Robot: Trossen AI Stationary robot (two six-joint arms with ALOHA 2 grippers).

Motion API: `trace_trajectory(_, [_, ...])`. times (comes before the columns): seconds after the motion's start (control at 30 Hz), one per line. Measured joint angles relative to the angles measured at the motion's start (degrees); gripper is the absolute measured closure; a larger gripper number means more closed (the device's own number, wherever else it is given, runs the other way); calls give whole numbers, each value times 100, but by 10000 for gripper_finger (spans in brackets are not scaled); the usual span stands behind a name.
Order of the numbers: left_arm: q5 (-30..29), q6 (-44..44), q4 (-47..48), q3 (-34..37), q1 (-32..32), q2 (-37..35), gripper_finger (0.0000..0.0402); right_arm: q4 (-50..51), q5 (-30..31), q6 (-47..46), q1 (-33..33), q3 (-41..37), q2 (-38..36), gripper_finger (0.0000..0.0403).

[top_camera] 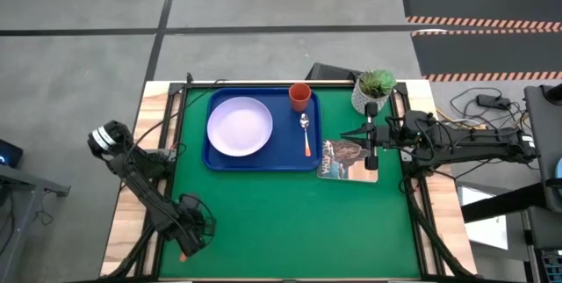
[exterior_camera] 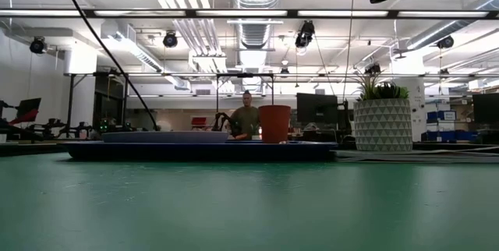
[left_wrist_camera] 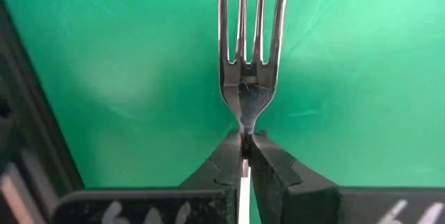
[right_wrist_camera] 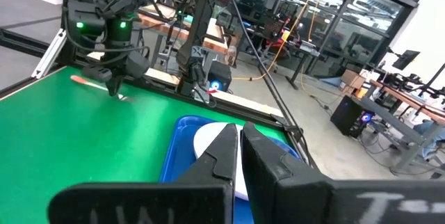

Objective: Pick and place plate/cup/fork/spoon on tray
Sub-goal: Put the orange fork on the blue serving tray to the left of the orange spoon

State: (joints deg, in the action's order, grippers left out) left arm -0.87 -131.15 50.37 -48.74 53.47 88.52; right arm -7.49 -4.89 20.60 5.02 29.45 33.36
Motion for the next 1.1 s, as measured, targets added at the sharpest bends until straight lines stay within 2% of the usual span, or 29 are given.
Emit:
trace_trajectory(0.17, [-557,281,302,-247,0,-193,400,-2,0,0,2,0,2,394])
trace_trajectory(0.3, [-1589,936,314,-469,-93,-319,400,-5,1,-5,0,0,2,394])
trace_trajectory(0.47, [-3319,2390,233,-950,-484,-344,401,-57,1,-29,2,0,7,394])
trace_trajectory(0.57, [-3948,3649,220,-1263,-940,-342,401,-90,1,-33,2,0,11,394])
trace_trajectory(0.7, [-4285,5520,-204,-1529,-1757,-338,401,-147,1,-46,0,0,14,394])
trace_trajectory(0.9, [-4419,8139,-1722,-1586,-2786,-338,401,-230,1,-46,1,0,19,394])
trace_trajectory(1.0, [-4426,8913,-2238,-1547,-3135,-338,401,-264,1,-46,2,0,20,394])
trace_trajectory(1.1, [-4591,9301,-2497,-1523,-3359,-338,401,-272,1,-89,1,0,20,394])
